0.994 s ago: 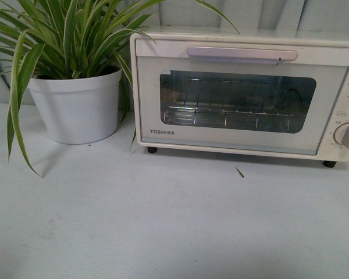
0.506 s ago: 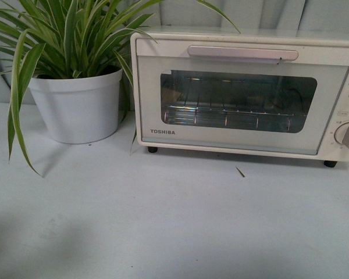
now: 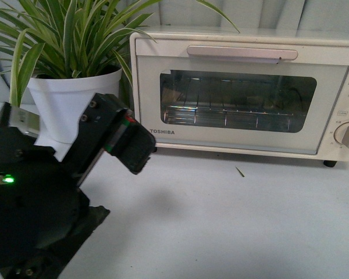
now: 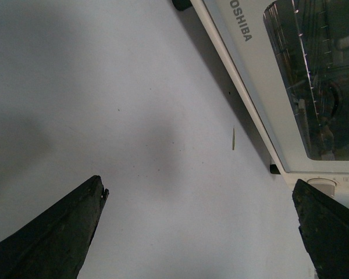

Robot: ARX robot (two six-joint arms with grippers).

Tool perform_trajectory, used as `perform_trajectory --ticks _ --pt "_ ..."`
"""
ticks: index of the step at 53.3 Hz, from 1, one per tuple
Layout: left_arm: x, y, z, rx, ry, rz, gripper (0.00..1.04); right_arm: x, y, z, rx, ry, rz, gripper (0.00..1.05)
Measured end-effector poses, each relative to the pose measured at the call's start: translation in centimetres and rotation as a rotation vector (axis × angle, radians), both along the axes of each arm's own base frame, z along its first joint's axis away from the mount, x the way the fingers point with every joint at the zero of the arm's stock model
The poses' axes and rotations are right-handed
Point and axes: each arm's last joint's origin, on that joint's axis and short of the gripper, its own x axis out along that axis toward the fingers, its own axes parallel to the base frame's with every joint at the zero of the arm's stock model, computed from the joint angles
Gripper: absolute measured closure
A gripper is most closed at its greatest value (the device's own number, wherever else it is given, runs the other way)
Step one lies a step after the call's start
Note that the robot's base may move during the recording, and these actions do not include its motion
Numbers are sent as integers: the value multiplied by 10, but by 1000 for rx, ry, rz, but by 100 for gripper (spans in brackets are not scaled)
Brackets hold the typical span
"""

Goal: Open oven

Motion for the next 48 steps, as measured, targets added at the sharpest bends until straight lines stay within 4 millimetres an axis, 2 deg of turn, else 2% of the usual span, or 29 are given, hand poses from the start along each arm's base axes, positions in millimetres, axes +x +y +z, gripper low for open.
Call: perform_trajectory --ticks 14,41,48 --pt "23 -22 -13 -38 53 13 6 0 0 0 0 0 0 9" --pt "34 -35 -18 -80 79 60 7 0 0 0 3 2 3 9" --pt "34 -35 -19 -78 78 64 7 5 2 2 108 65 103 9"
